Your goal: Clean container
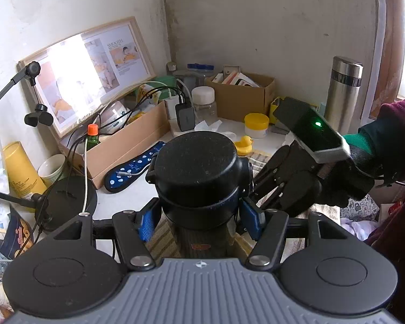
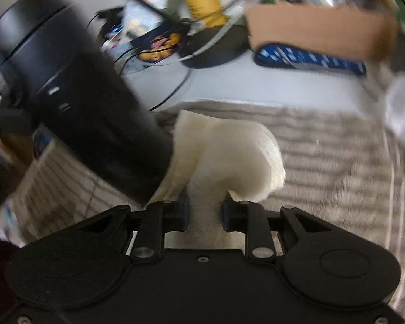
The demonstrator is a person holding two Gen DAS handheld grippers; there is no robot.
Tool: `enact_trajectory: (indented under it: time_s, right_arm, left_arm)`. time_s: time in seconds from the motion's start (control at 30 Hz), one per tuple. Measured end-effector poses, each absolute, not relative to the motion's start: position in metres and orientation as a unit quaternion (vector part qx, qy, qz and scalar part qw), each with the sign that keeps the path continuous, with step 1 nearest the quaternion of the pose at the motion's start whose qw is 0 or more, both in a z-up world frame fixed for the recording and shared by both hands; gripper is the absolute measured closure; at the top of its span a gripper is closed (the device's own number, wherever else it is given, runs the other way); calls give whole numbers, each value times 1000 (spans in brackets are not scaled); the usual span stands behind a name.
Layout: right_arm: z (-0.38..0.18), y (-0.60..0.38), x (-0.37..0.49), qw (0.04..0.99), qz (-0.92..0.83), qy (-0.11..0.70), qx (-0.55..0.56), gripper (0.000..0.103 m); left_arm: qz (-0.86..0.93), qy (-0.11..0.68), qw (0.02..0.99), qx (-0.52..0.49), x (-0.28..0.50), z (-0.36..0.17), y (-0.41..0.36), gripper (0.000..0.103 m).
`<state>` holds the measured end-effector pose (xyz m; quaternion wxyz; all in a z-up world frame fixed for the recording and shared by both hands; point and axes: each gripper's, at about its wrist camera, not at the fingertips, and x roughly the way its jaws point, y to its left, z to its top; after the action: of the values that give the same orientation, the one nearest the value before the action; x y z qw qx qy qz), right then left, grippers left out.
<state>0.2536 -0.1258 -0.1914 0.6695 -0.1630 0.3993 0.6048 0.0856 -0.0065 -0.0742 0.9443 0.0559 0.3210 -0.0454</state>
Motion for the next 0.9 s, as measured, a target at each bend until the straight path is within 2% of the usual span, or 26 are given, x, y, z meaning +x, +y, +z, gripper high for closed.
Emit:
enact_trajectory:
  time_s: [0.07,0.23,0.43,0.5,0.6,0.8,0.9]
  right_arm:
    - [-188,-128,257,662,614,400,-157,80]
    - [-186,-149,293,633,619,465,2,80]
    - [-169,-169,308,604,625,474,143,81]
    - [-161,-174,308,603,624,467,169,81]
    - [-154,-175,305,604,625,459,184,81]
    - [-151,-171,301,608,636,450,152,80]
    - [-153,-170,298,607,640,449,143,80]
  left_arm:
    - [-47,321,944,56,86,-74,-6,41]
    - [-40,322,944,53,92,-74,-14,41]
    - [-39,332,942,30,93,-71,-10,41]
    - [-37,342,939,15,94,-69,-10,35]
    - [-32,346,937,-24,92,-66,-7,31]
    - [11,349,916,-199,95,-60,15,29]
    - [38,355,911,-206,99,-58,12,29]
